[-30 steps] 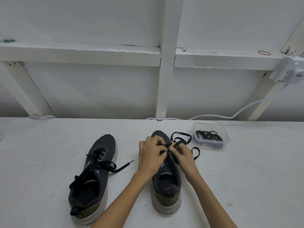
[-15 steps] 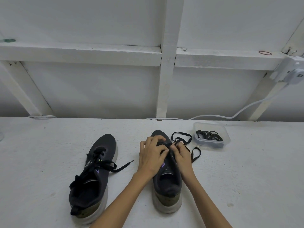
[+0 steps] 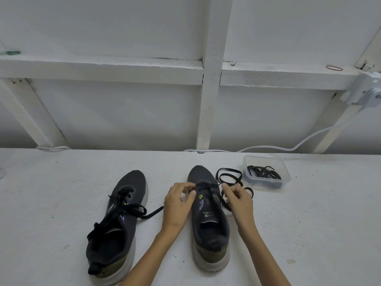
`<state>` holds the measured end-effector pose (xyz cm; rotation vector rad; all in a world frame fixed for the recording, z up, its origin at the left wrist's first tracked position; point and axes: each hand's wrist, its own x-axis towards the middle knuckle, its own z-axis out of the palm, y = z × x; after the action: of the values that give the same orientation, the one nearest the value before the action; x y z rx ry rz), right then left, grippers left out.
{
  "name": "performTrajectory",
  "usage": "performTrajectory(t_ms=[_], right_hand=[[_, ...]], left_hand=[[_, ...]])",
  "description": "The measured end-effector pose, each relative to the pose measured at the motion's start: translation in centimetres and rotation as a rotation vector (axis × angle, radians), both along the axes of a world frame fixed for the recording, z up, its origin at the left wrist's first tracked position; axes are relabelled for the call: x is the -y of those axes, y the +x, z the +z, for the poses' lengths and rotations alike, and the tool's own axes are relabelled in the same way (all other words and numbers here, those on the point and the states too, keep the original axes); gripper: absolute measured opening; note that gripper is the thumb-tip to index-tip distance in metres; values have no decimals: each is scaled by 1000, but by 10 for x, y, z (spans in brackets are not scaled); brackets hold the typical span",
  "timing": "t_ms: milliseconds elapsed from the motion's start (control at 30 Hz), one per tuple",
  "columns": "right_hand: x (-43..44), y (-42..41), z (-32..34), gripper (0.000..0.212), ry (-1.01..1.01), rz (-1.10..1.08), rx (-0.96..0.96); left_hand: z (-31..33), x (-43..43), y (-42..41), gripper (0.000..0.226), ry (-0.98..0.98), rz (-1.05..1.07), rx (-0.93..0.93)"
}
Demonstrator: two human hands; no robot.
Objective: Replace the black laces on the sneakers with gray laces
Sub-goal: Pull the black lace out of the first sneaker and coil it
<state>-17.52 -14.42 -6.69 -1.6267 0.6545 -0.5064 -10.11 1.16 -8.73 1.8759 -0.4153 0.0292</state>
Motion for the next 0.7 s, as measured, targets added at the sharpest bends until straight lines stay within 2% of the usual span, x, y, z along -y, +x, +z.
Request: performTrajectory(t_ms=[133, 233, 367, 533, 633, 700], right_hand=[[-16, -4, 5, 18, -18, 180, -44], [-21, -2, 7, 31, -32, 215, -83], [-25, -3, 10, 66, -8, 267, -129], [-30, -6, 10, 53, 33, 278, -128], [-32, -7, 12, 57, 34, 274, -129], [-35, -7, 15, 63, 25, 276, -139]], left_hand=[[1, -4, 2, 18, 25, -36, -5], [8, -2, 6, 11, 101, -53, 54], [25, -1, 11, 3, 367, -64, 110], [46, 8, 18, 10, 640, -184, 209], [43, 13, 20, 14, 687, -209, 255], [40, 16, 23, 14, 715, -155, 250]])
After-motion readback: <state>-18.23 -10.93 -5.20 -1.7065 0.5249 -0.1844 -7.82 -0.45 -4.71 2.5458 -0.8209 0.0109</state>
